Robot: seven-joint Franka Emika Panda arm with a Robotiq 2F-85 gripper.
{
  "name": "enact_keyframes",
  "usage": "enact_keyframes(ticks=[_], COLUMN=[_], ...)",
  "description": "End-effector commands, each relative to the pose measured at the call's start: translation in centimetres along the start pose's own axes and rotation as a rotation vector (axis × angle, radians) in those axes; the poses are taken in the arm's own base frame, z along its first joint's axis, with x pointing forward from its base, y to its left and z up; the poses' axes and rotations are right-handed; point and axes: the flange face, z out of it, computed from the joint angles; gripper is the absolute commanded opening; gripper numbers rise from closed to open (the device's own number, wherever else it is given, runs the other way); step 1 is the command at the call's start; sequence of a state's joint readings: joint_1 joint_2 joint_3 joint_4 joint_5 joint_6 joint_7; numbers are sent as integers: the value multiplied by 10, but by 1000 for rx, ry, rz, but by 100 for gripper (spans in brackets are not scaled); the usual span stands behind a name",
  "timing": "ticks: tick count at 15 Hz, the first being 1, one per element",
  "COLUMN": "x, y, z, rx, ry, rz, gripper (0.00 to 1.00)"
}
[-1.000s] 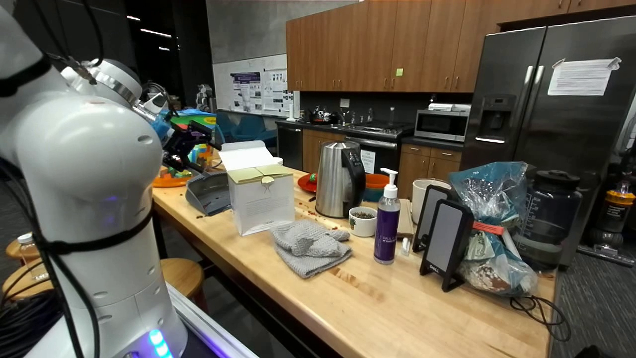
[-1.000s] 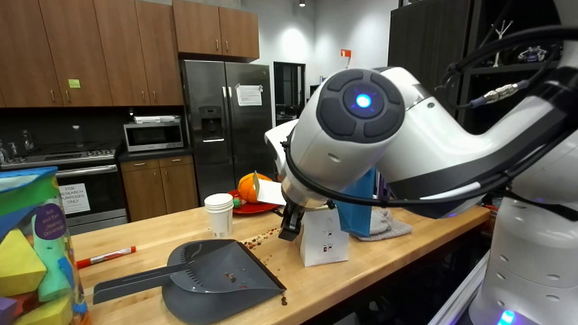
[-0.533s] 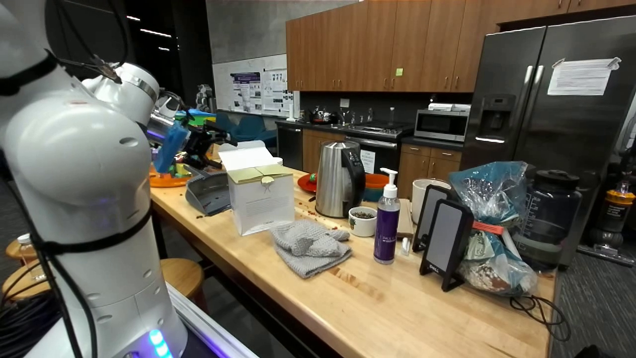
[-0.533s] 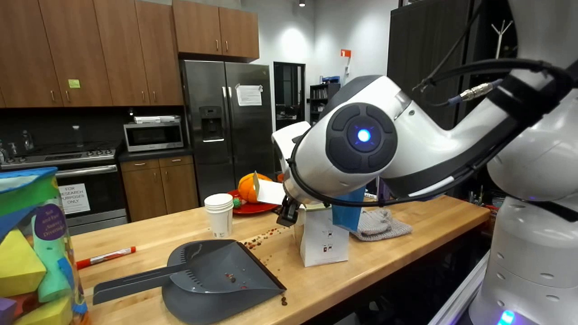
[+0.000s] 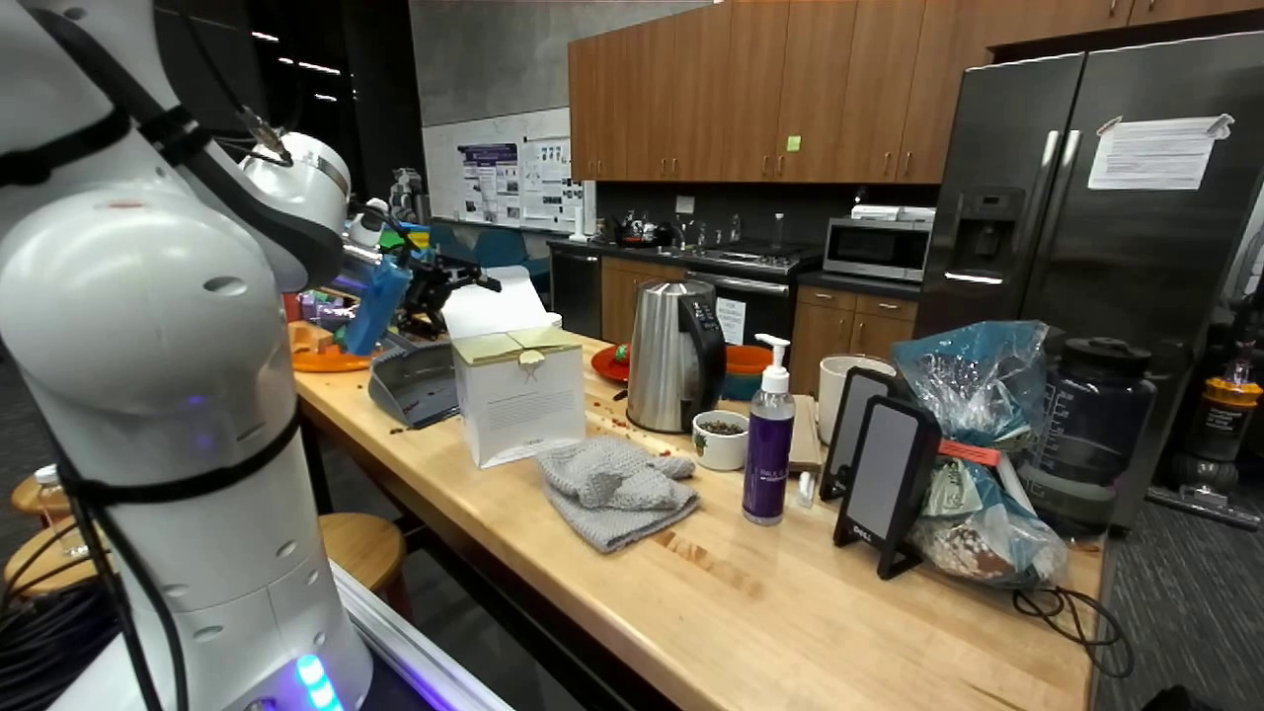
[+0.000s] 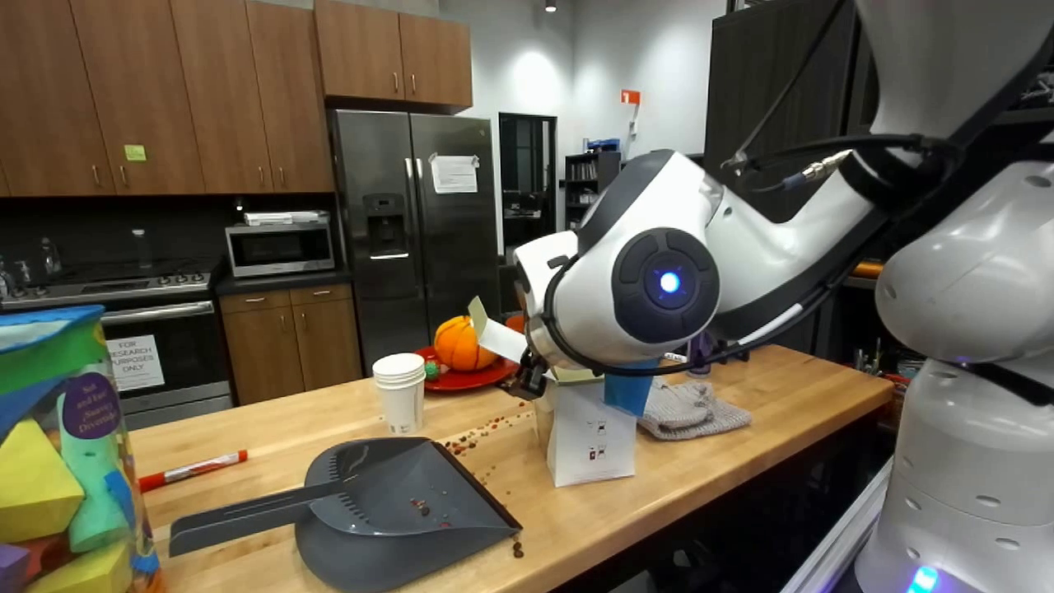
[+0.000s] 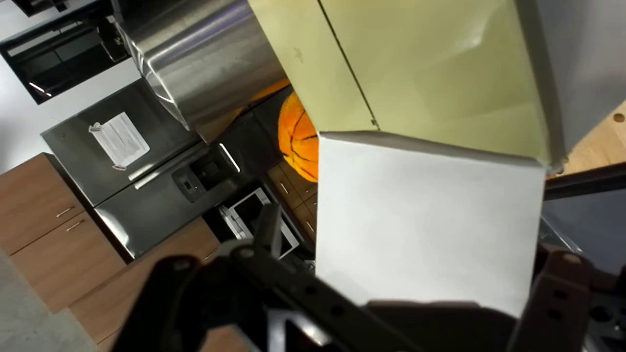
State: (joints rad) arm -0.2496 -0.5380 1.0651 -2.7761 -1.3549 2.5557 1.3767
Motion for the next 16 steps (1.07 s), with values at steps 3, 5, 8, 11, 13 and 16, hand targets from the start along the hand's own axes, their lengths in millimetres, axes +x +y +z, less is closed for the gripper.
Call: enact_keyframes(ticks=[3, 5, 8, 11, 13, 16], x=[-7, -6, -4, -3, -2, 3], y=[7, 10, 17, 22, 26, 36], z=[14, 14, 17, 19, 19, 18], rx=[-7, -8, 8, 24, 34, 34], ry=[50, 66, 72, 56, 25, -3], rz=[28, 37, 50, 61, 77, 116], gripper=[100, 100, 100, 100, 100, 100])
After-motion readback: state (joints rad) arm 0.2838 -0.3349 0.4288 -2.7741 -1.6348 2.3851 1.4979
